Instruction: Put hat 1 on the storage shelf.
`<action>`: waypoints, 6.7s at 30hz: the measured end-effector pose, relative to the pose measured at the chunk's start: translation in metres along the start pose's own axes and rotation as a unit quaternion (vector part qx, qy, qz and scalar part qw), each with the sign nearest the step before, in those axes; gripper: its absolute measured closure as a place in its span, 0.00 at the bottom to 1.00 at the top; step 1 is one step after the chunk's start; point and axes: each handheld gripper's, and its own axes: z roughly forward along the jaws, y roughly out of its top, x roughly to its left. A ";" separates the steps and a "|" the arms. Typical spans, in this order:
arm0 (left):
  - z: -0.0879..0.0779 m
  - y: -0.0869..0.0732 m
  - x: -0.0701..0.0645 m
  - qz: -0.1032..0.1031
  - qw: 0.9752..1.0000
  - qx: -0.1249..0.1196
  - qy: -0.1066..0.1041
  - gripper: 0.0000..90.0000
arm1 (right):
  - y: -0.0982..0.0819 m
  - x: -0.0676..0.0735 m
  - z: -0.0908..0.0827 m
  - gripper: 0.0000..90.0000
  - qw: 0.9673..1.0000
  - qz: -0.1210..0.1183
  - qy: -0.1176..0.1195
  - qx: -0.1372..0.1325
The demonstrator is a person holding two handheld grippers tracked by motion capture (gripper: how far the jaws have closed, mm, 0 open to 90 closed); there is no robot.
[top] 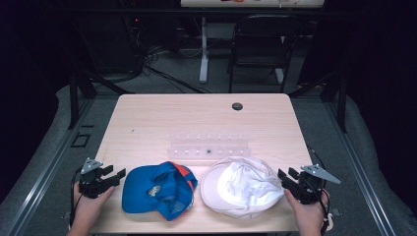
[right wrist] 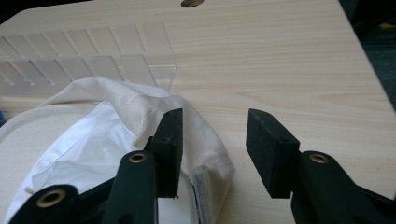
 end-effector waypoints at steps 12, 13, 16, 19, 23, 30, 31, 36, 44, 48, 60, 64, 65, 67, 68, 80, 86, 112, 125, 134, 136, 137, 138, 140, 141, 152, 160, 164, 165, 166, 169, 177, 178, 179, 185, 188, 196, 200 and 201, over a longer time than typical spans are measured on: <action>0.000 0.002 -0.010 0.028 1.000 -0.001 -0.004 0.47 | -0.002 -0.003 0.001 0.61 1.000 0.002 0.008 0.018; 0.000 0.002 -0.010 0.027 1.000 0.002 -0.003 0.47 | -0.001 -0.003 0.000 0.61 1.000 0.003 0.008 0.020; 0.001 0.004 -0.010 0.025 1.000 -0.001 -0.002 0.47 | -0.001 -0.004 -0.001 0.61 1.000 0.005 0.007 0.025; 0.005 0.005 -0.010 0.023 1.000 0.001 -0.008 0.47 | 0.001 -0.002 -0.002 0.59 1.000 -0.001 0.005 0.027; 0.009 0.005 -0.013 0.026 0.999 0.007 -0.016 0.47 | 0.002 0.002 -0.006 0.59 0.999 -0.005 0.005 0.036; 0.006 0.007 -0.014 0.025 1.000 0.001 -0.017 0.47 | 0.012 0.008 -0.008 0.57 0.997 -0.005 0.001 0.072; 0.006 0.006 -0.014 0.027 1.000 0.003 -0.016 0.47 | 0.014 0.009 -0.008 0.57 0.997 -0.003 -0.004 0.077; 0.005 0.006 -0.013 0.028 0.999 0.003 -0.017 0.47 | 0.026 0.012 -0.005 0.57 0.993 -0.024 -0.002 0.114; 0.010 0.007 -0.014 0.032 0.999 0.009 -0.017 0.47 | 0.043 0.016 -0.004 0.57 0.979 -0.054 0.000 0.199; 0.009 0.006 -0.015 0.033 0.999 0.008 -0.018 0.47 | 0.050 0.017 -0.010 0.56 0.974 -0.066 0.005 0.218; 0.007 0.006 -0.012 0.026 1.000 0.002 -0.007 0.47 | 0.046 0.015 0.007 0.59 0.959 -0.094 0.002 0.268; 0.008 0.006 -0.011 0.025 1.000 0.004 -0.006 0.47 | 0.045 0.017 0.012 0.59 0.955 -0.098 0.006 0.281; 0.007 0.006 -0.011 0.027 1.000 0.010 -0.007 0.47 | 0.045 0.017 0.012 0.60 0.953 -0.101 0.006 0.286; 0.008 0.006 -0.012 0.026 1.000 0.002 -0.006 0.47 | 0.044 0.019 0.013 0.60 0.953 -0.104 0.006 0.286; 0.007 0.006 -0.012 0.026 1.000 0.003 -0.006 0.47 | 0.044 0.019 0.012 0.60 0.951 -0.110 0.005 0.288; 0.009 0.006 -0.012 0.029 1.000 0.005 -0.007 0.47 | 0.042 0.020 0.021 0.59 0.947 -0.115 -0.004 0.300; 0.008 0.005 -0.011 0.028 1.000 0.008 -0.005 0.47 | 0.040 0.021 0.034 0.67 0.946 -0.115 -0.010 0.304; 0.008 0.005 -0.010 0.027 1.000 0.011 -0.007 0.47 | 0.070 0.016 0.024 0.90 0.943 -0.011 0.024 0.331; 0.008 0.005 -0.010 0.027 1.000 0.011 -0.007 0.47 | 0.102 0.022 0.004 0.90 0.944 0.005 0.047 0.325; 0.008 0.005 -0.009 0.029 1.000 0.012 -0.005 0.47 | 0.120 0.026 -0.007 0.90 0.946 0.027 0.075 0.315; 0.008 0.005 -0.010 0.028 1.000 0.011 -0.006 0.46 | 0.123 0.026 -0.008 0.90 0.945 0.039 0.091 0.312; 0.008 0.005 -0.010 0.028 1.000 0.010 -0.006 0.46 | 0.124 0.026 -0.008 0.90 0.944 0.046 0.097 0.311; 0.008 0.005 -0.010 0.027 1.000 0.010 -0.006 0.47 | 0.125 0.026 -0.008 0.90 0.943 0.055 0.103 0.311; 0.008 0.005 -0.010 0.027 1.000 0.011 -0.006 0.46 | 0.126 0.026 -0.008 0.90 0.940 0.073 0.122 0.310; 0.008 0.005 -0.010 0.027 1.000 0.011 -0.006 0.46 | 0.127 0.026 -0.008 0.90 0.939 0.083 0.128 0.309; 0.009 0.005 -0.010 0.028 1.000 0.012 -0.006 0.46 | 0.137 0.025 -0.011 0.90 0.925 0.149 0.195 0.292; 0.008 0.005 -0.010 0.028 1.000 0.010 -0.006 0.47 | 0.145 0.026 -0.015 0.90 0.910 0.190 0.233 0.286; 0.009 0.004 -0.010 0.027 1.000 0.007 -0.005 0.46 | 0.149 0.028 -0.017 0.90 0.904 0.199 0.243 0.289; 0.009 0.004 -0.010 0.028 1.000 0.012 -0.006 0.47 | 0.151 0.030 -0.019 0.90 0.905 0.199 0.243 0.286; 0.009 0.004 -0.010 0.029 1.000 0.012 -0.006 0.47 | 0.152 0.031 -0.020 0.90 0.907 0.193 0.245 0.285; 0.009 0.005 -0.011 0.030 0.999 0.014 -0.005 0.47 | 0.160 0.034 -0.026 0.90 0.909 0.187 0.245 0.281; 0.009 0.005 -0.011 0.030 0.999 0.014 -0.006 0.46 | 0.184 0.039 -0.037 0.90 0.917 0.191 0.234 0.260; 0.009 0.005 -0.011 0.030 0.999 0.014 -0.006 0.46 | 0.188 0.039 -0.038 0.90 0.918 0.192 0.231 0.259; 0.009 0.005 -0.011 0.030 0.999 0.014 -0.006 0.46 | 0.191 0.039 -0.038 0.90 0.919 0.193 0.229 0.256; 0.008 0.005 -0.010 0.024 1.000 0.007 -0.008 0.45 | 0.208 0.045 -0.040 0.90 0.917 0.209 0.238 0.244; 0.006 0.006 -0.009 0.013 1.000 -0.004 -0.013 0.45 | 0.217 0.053 -0.038 0.90 0.916 0.209 0.245 0.241; 0.003 0.007 -0.007 0.007 1.000 -0.009 -0.013 0.45 | 0.236 0.077 -0.028 0.90 0.917 0.199 0.255 0.233; 0.004 0.006 -0.008 0.009 1.000 -0.014 -0.014 0.46 | 0.244 0.089 -0.023 0.90 0.916 0.199 0.262 0.229; 0.005 0.006 -0.008 0.009 1.000 -0.013 -0.012 0.46 | 0.246 0.092 -0.021 0.90 0.917 0.198 0.262 0.227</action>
